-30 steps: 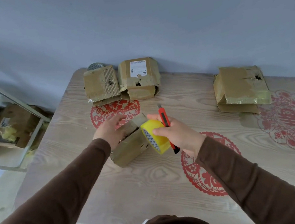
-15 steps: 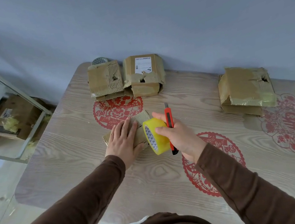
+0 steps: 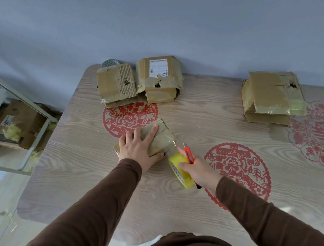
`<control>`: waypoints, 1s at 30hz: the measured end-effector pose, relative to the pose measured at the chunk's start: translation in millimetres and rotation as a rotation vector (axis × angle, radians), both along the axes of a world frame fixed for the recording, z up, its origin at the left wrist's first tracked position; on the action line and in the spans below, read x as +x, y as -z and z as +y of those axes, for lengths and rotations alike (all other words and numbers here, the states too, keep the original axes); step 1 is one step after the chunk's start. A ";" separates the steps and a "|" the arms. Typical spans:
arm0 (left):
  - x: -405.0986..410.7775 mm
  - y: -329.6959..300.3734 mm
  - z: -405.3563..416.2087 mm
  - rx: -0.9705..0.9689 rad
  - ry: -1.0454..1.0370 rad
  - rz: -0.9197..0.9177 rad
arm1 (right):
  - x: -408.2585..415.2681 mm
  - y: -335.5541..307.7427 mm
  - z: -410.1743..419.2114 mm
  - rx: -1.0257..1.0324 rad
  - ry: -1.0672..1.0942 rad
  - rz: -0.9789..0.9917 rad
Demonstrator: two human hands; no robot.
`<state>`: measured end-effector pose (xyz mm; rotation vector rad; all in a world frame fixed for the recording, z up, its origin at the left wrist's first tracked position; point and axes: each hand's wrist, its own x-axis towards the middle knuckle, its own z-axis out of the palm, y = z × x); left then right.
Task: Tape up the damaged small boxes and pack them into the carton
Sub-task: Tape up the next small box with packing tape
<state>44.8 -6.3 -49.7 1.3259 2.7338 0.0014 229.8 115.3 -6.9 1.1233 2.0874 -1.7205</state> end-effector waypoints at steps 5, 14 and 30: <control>-0.2 0.1 -0.7 -0.013 0.001 0.014 | -5.7 20.9 -10.5 0.093 -0.057 0.047; -36.4 -27.5 13.8 -0.080 -0.114 -0.572 | 23.2 -7.7 -9.5 0.032 -0.004 0.353; -12.6 -9.1 -9.3 -0.071 -0.023 -0.198 | -56.7 -18.6 13.4 0.215 -0.037 0.439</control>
